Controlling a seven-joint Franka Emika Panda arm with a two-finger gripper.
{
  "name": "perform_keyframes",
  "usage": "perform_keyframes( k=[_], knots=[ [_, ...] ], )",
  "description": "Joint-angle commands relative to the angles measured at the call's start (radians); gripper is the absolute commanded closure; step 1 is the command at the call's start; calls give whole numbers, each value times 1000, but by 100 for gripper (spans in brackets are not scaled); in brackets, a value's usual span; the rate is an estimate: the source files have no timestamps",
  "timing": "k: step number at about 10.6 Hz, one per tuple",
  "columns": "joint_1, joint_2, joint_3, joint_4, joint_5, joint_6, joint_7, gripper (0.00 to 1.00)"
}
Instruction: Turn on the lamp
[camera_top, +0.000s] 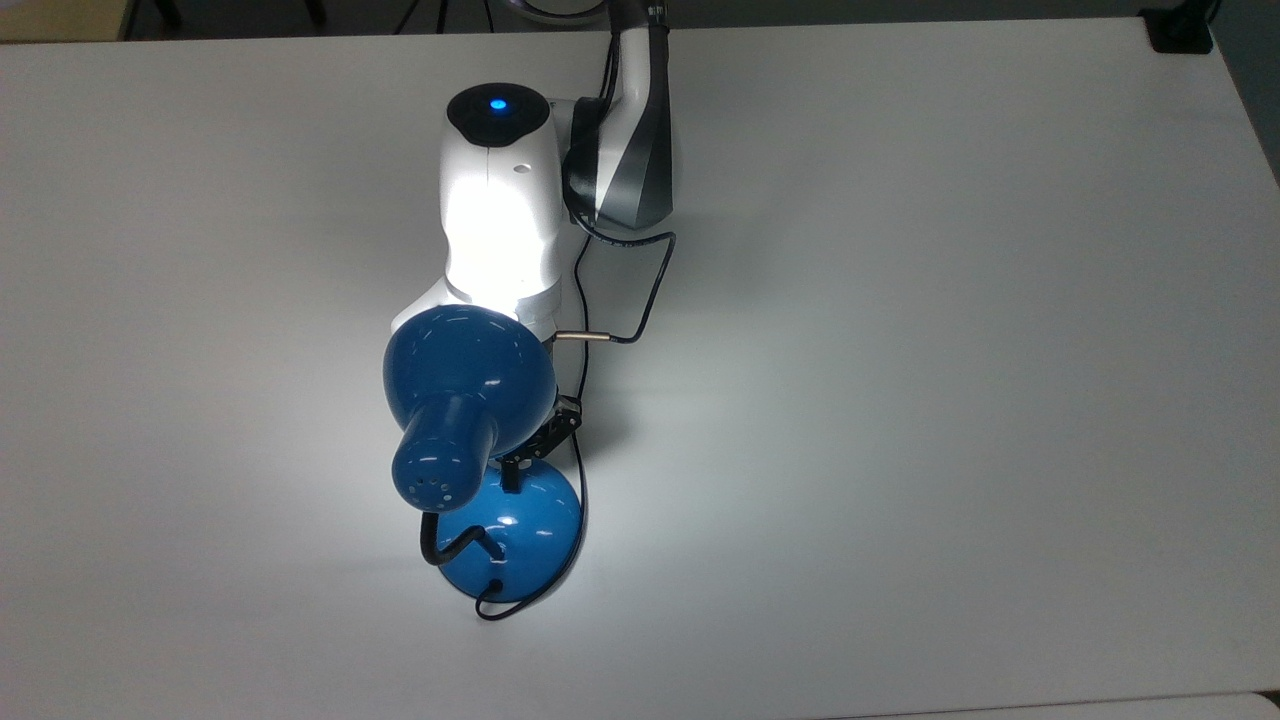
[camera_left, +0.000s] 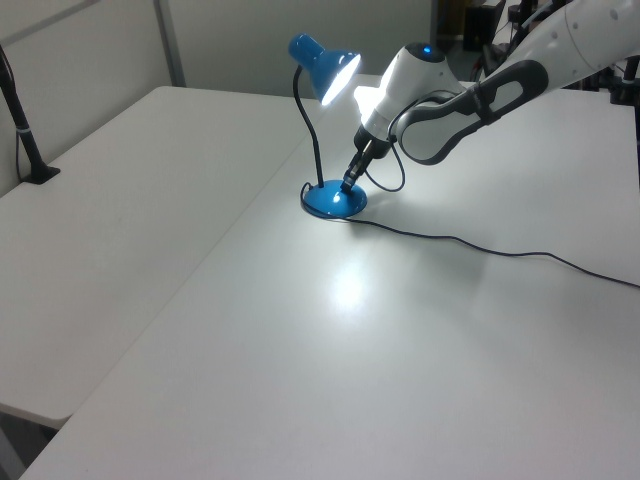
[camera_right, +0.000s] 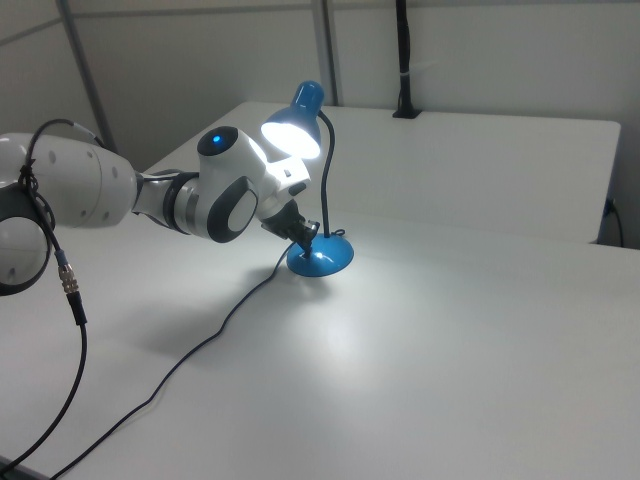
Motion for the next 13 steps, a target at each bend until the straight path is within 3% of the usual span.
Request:
perform_keyframes(
  k=[1, 4, 5, 6, 7, 9, 13],
  knots=[
    [24, -252, -7, -243, 4, -25, -7, 100],
    [10, -462, -10, -252, 1, -498, -4, 95],
    [7, -522, -18, -247, -8, -628, -4, 84],
    [-10, -572, -23, -238, -51, -742, -2, 57],
    [-21, -610, -23, -221, -94, -863, 13, 1],
    [-22, -626, -24, -163, -180, -1001, 19, 0],
    [-55, -614, -24, -118, -180, -1030, 22, 0]
  ],
)
